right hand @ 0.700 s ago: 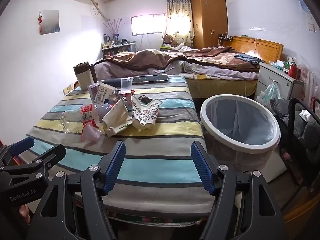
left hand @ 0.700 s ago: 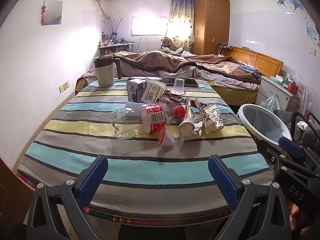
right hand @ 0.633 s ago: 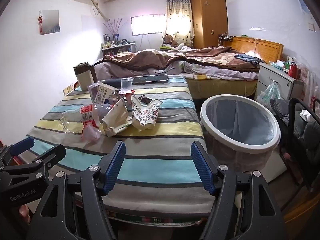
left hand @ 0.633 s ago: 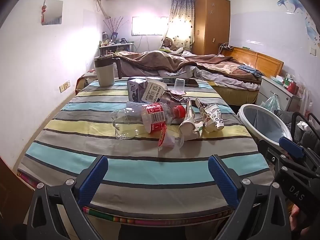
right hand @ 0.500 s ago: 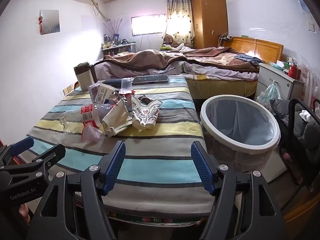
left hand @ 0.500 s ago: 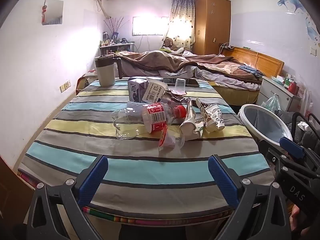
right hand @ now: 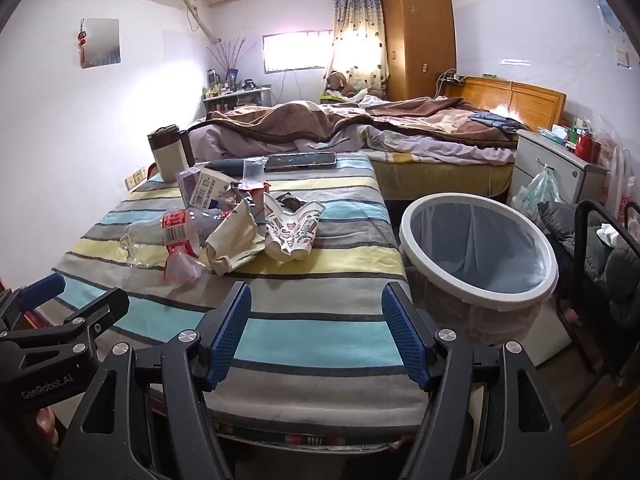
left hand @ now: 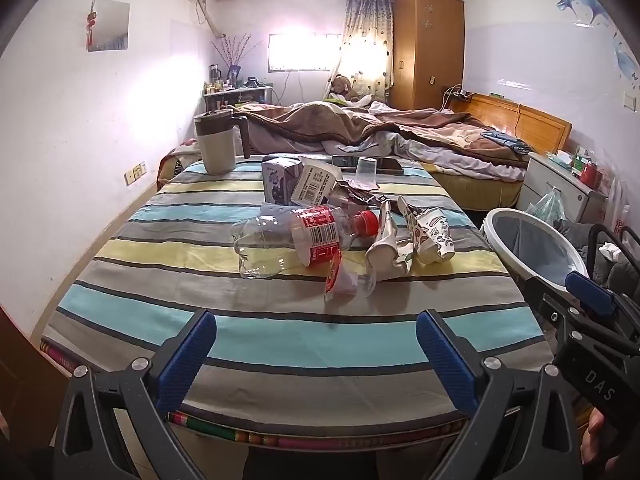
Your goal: Collect trash
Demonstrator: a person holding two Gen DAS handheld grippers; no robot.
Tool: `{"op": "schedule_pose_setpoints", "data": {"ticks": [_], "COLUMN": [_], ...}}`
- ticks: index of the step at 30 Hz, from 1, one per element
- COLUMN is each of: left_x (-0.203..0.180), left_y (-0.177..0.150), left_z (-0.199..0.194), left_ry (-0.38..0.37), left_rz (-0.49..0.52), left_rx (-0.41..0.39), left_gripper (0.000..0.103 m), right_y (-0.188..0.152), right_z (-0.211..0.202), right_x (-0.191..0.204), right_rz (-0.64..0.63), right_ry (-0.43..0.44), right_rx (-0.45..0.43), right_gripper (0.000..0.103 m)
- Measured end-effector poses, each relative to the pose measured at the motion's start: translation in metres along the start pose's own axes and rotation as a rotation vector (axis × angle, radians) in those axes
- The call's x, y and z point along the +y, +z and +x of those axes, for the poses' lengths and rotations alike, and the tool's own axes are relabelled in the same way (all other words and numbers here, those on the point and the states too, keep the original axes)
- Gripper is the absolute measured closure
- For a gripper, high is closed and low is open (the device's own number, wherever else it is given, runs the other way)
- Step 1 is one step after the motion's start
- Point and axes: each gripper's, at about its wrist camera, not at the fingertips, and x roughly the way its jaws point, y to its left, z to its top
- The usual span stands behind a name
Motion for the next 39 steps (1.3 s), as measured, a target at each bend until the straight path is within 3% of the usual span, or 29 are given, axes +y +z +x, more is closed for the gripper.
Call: {"op": "schedule_pose_setpoints", "data": {"ticks": [39], "left_x": [0.0032], "left_y": [0.0007], "left_z": [-0.0008], "left_ry": [0.009], "left_rz": [-0.002], "left_rx": [0.002], "left_gripper": [0.001], "right_y": [0.0006], "right_z": [0.0], "right_x": [0.0031], "right_rz": [-0.001], "right_ry": [-0.006], "right_rx": [-0.002], "right_gripper": [0.034]}}
